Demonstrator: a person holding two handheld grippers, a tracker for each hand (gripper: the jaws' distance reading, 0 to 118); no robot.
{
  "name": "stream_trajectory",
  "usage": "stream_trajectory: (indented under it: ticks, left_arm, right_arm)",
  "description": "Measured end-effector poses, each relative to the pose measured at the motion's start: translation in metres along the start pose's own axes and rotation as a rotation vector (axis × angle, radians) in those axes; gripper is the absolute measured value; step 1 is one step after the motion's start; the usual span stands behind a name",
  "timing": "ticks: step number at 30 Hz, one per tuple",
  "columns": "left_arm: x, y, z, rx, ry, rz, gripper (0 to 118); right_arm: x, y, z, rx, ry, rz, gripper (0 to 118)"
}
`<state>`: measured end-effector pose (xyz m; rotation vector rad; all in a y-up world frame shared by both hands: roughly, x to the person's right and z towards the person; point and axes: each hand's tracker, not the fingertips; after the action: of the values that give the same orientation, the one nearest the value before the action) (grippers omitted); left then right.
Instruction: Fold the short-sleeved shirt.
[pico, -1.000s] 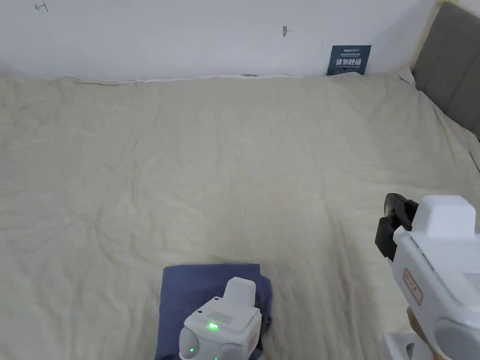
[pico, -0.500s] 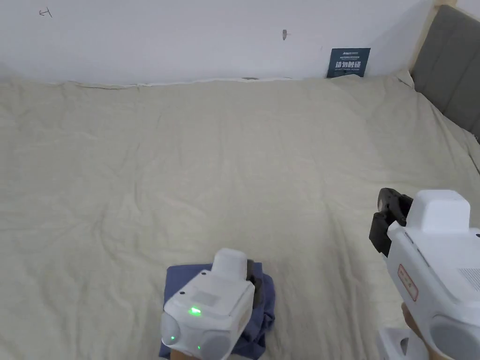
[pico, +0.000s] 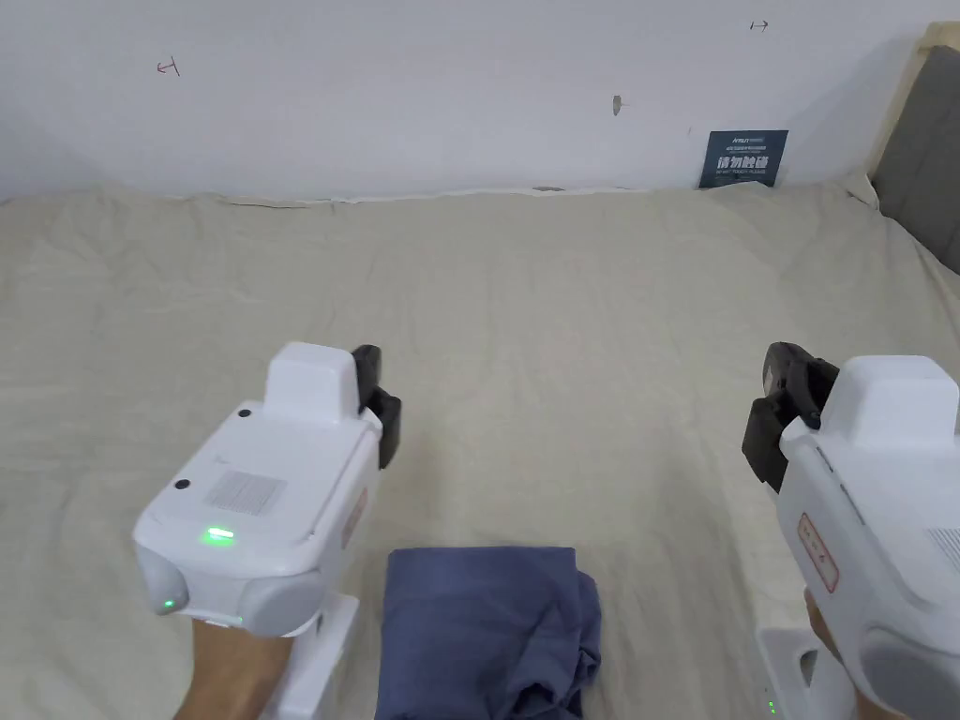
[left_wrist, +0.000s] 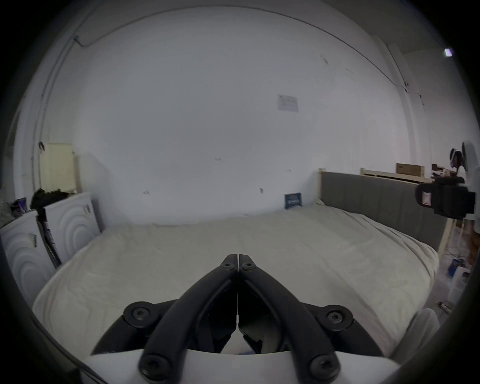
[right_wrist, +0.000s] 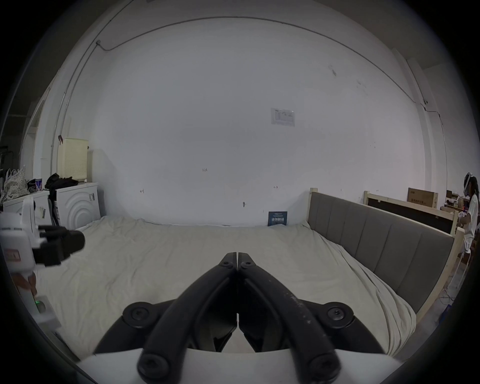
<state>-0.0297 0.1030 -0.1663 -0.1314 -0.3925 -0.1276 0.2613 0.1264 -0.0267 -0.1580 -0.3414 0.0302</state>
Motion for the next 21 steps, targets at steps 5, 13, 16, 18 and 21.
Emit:
stream_trajectory:
  ticks: [5,13,16,18,21]
  left_arm:
    - [-0.033,0.005,0.009,0.037,0.089,-0.008,0]
    - [-0.066,-0.002,0.017,0.035,0.165,0.038,0]
    - [-0.070,-0.003,0.019,0.034,0.174,0.054,0]
    - [-0.071,-0.003,0.019,0.035,0.176,0.057,0]
    - [-0.072,-0.006,0.018,0.029,0.176,0.054,0]
  right_arm:
    - [-0.015,0.007,0.003,0.021,0.005,0.011,1]
    - [-0.031,0.013,0.004,0.024,0.024,0.021,1]
    - [-0.034,0.014,0.003,0.023,0.033,0.023,1]
    - [-0.033,0.012,0.000,0.022,0.038,0.024,1]
    - [-0.036,0.008,-0.003,0.013,0.044,0.020,1]
